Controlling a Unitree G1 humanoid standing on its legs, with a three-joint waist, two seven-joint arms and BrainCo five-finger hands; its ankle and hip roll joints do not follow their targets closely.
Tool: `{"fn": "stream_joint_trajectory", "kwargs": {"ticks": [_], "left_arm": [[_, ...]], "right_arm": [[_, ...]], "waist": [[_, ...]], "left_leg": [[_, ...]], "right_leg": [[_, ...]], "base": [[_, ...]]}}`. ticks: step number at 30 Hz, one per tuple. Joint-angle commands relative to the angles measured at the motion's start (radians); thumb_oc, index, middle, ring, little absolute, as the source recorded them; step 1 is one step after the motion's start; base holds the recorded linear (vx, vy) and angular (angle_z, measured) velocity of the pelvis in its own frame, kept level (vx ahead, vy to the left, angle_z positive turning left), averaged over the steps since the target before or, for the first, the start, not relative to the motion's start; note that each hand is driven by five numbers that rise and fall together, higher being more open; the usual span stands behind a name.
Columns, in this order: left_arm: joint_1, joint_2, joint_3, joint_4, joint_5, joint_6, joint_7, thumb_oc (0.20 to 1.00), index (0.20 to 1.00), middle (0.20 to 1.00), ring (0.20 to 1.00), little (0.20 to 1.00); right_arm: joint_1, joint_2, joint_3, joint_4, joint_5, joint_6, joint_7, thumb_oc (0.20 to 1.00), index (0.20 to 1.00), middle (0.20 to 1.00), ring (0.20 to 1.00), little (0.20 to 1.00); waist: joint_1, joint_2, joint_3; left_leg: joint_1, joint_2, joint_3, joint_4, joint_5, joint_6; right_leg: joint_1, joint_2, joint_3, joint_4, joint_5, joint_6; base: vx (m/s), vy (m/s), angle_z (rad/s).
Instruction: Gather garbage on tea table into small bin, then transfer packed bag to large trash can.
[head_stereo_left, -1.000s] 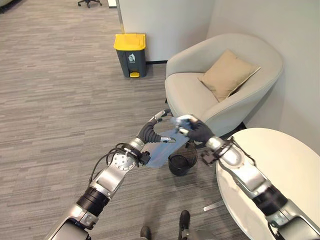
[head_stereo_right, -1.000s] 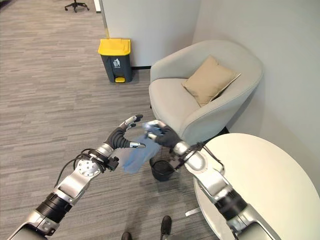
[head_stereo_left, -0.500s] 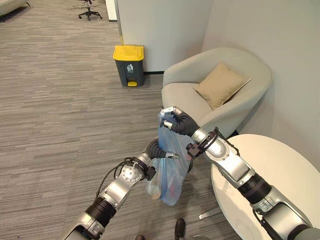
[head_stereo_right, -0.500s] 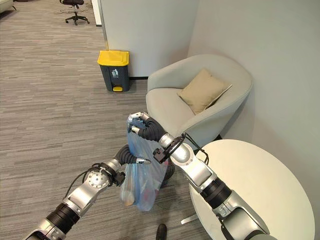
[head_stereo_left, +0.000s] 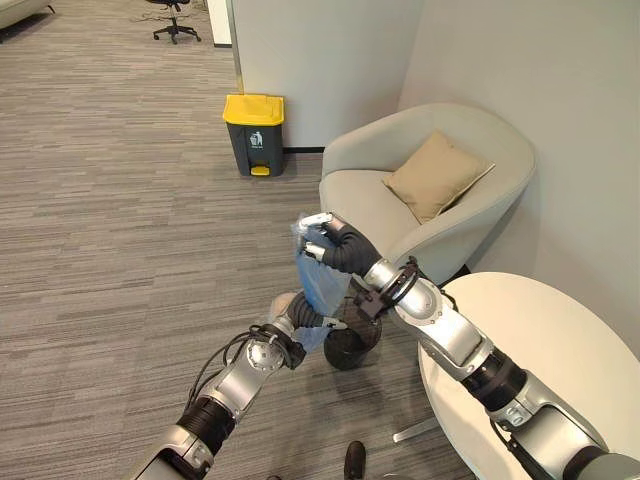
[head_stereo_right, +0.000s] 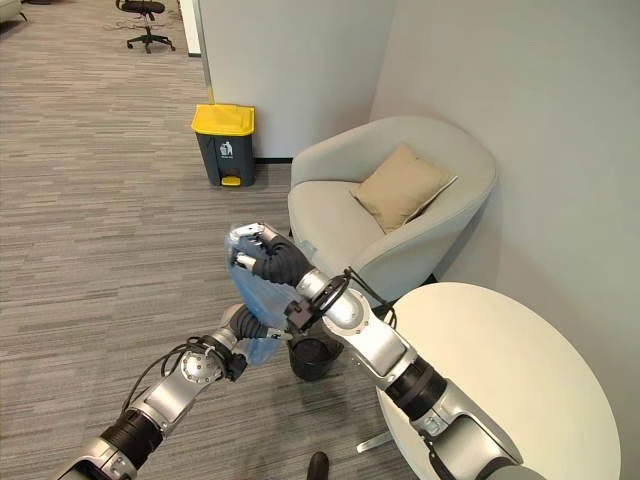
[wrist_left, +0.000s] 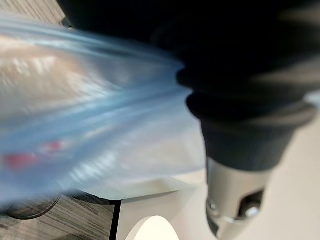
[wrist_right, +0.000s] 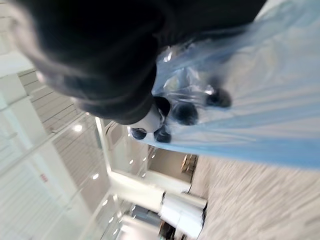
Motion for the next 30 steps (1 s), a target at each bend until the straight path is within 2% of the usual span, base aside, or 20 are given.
{"fn": "stream_joint_trajectory", "kwargs": {"ticks": [1,6,7,13,22,26,27,28,29,30], "left_arm": [[-0.102,-0.037,-0.053,0.041,0.016,-0.029,0.035,1.000,1.000,1.000,1.000,1.000],[-0.183,-0.087,-0.092,0.057,-0.006,-0.030,0.073,1.000,1.000,1.000,1.000,1.000],[-0.198,-0.092,-0.095,0.060,-0.012,-0.033,0.079,0.200,0.200,0.200,0.200,0.200],[-0.228,-0.091,-0.070,0.024,-0.064,-0.049,0.103,0.200,0.200,0.200,0.200,0.200],[-0.172,-0.061,-0.007,-0.051,-0.117,-0.066,0.106,0.200,0.200,0.200,0.200,0.200],[-0.101,-0.032,0.062,-0.126,-0.141,-0.085,0.118,0.200,0.200,0.200,0.200,0.200],[-0.082,-0.030,0.078,-0.141,-0.150,-0.091,0.122,0.200,0.200,0.200,0.200,0.200],[-0.069,-0.030,0.086,-0.150,-0.157,-0.094,0.127,0.200,0.200,0.200,0.200,0.200],[-0.053,-0.030,0.102,-0.163,-0.165,-0.099,0.137,0.200,0.200,0.200,0.200,0.200],[-0.034,-0.026,0.121,-0.175,-0.170,-0.105,0.147,0.200,0.200,0.200,0.200,0.200]], "right_arm": [[-0.164,0.100,-0.042,-0.072,0.073,-0.078,-0.010,0.200,0.200,0.200,0.200,0.200],[-0.202,0.154,0.016,-0.050,0.095,-0.077,-0.012,0.200,0.200,0.200,0.200,0.200],[-0.202,0.153,0.018,-0.046,0.098,-0.081,-0.012,0.200,0.200,0.200,0.200,0.200],[-0.178,0.132,0.023,-0.052,0.101,-0.076,-0.010,0.200,0.200,0.200,0.200,0.200],[-0.114,0.080,0.002,-0.049,0.035,-0.061,0.008,0.200,0.200,0.200,0.200,0.200],[-0.083,0.002,-0.031,-0.079,-0.157,-0.063,-0.004,0.200,0.200,0.200,0.200,0.200],[-0.079,-0.016,-0.040,-0.085,-0.211,-0.066,-0.013,0.225,0.225,0.225,0.225,0.225],[-0.075,-0.025,-0.046,-0.087,-0.248,-0.066,-0.019,0.285,0.285,0.285,0.285,0.285],[-0.072,-0.038,-0.053,-0.095,-0.307,-0.071,-0.036,0.464,0.464,0.464,0.464,0.464],[-0.072,-0.062,-0.061,-0.106,-0.375,-0.077,-0.051,0.589,0.589,0.589,0.589,0.589]], "waist": [[0.014,-0.011,-0.001],[0.023,-0.020,0.004],[0.021,-0.020,0.004],[0.013,-0.016,0.007],[0.007,-0.008,0.001],[0.010,-0.005,-0.005],[0.011,-0.004,-0.004],[0.013,-0.004,-0.004],[0.014,-0.003,-0.004],[0.017,-0.003,-0.004]], "left_leg": [[-0.021,-0.007,-0.027,-0.005,-0.082,0.000],[-0.029,-0.011,-0.033,-0.003,-0.081,0.002],[-0.030,-0.012,-0.033,-0.002,-0.080,0.003],[-0.032,-0.014,-0.029,-0.003,-0.078,0.005],[-0.024,-0.017,-0.020,-0.004,-0.081,0.006],[-0.018,-0.017,-0.023,-0.004,-0.083,0.006],[-0.016,-0.017,-0.024,-0.004,-0.084,0.006],[-0.016,-0.017,-0.025,-0.004,-0.084,0.007],[-0.016,-0.017,-0.025,-0.004,-0.083,0.006],[-0.015,-0.017,-0.028,-0.004,-0.082,0.006]], "right_leg": [[0.080,-0.041,0.065,0.062,-0.205,0.112],[0.076,-0.048,0.057,0.067,-0.204,0.113],[0.075,-0.049,0.056,0.069,-0.204,0.114],[0.066,-0.053,0.062,0.072,-0.197,0.117],[0.073,-0.055,0.065,0.068,-0.197,0.118],[0.082,-0.056,0.062,0.063,-0.199,0.120],[0.085,-0.056,0.061,0.062,-0.200,0.120],[0.086,-0.056,0.061,0.061,-0.200,0.120],[0.087,-0.056,0.060,0.060,-0.201,0.120],[0.089,-0.056,0.060,0.058,-0.201,0.120]], "base": [[0.00,0.000,0.05],[-0.01,0.006,0.03],[0.00,0.000,0.00],[0.00,0.000,0.00],[0.00,0.000,0.00],[0.00,0.000,0.00],[0.00,0.000,0.00],[0.00,0.000,0.00],[0.00,0.000,0.00],[0.00,0.000,0.00]]}}
